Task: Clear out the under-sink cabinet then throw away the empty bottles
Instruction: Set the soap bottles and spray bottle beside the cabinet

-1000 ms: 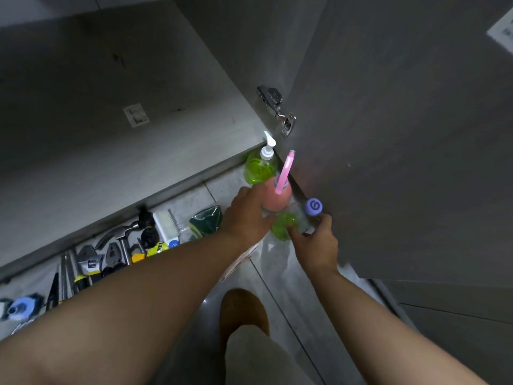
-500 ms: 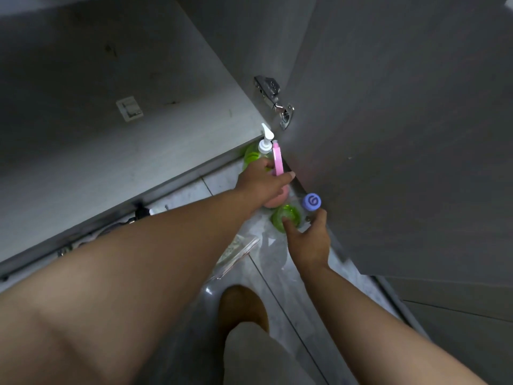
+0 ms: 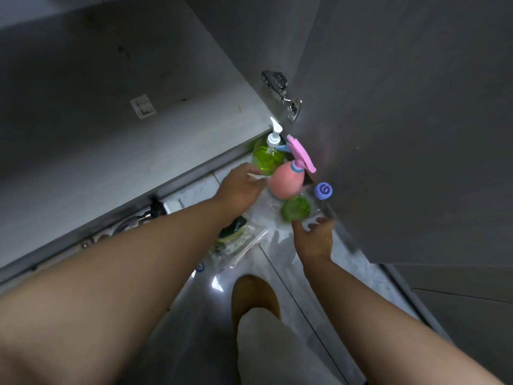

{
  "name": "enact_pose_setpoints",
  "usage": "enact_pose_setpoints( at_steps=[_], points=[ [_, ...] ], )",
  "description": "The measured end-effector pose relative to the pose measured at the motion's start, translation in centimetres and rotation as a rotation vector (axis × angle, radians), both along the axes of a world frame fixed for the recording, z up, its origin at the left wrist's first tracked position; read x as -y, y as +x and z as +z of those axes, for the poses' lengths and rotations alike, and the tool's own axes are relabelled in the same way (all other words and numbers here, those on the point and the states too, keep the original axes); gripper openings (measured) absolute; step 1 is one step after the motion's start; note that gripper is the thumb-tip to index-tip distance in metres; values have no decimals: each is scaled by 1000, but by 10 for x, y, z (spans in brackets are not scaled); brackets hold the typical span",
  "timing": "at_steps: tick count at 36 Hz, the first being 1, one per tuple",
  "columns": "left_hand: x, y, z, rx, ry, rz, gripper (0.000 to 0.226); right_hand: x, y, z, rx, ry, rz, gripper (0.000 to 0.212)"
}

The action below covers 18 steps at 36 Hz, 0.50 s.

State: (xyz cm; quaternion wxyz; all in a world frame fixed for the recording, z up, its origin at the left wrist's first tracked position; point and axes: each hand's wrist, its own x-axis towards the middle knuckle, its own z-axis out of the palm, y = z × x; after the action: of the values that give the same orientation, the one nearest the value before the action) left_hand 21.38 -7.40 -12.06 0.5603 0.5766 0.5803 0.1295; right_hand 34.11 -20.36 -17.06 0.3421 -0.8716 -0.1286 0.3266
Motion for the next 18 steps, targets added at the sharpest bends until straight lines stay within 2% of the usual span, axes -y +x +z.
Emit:
enact_pose_setpoints(
  at_steps=[3, 5, 8, 11, 13, 16, 18],
  points=[
    [14, -42, -12, -132, 78, 123, 20, 6, -14, -7, -133, -77, 113, 45],
    [24, -67, -21, -212, 80, 221, 26, 8, -26, -10, -247, -80, 205, 43],
    [41, -92, -28, -316, -35, 326, 56, 5, -44, -9, -428, -60, 285, 53],
    [55, -99, -34, -234, -242, 330, 80, -2, -58, -6, -644, -87, 295, 57],
    [63, -95, -36, -143, -317, 318, 70, -5, -66, -7, -715, -104, 298, 55],
    [73, -84, -45, 18, -389, 363, 48, -6, -77, -9, -740, -89, 292, 38],
    [74, -78, -51, 49, -383, 382, 37, -7, -80, -8, -783, -33, 276, 24]
  ],
)
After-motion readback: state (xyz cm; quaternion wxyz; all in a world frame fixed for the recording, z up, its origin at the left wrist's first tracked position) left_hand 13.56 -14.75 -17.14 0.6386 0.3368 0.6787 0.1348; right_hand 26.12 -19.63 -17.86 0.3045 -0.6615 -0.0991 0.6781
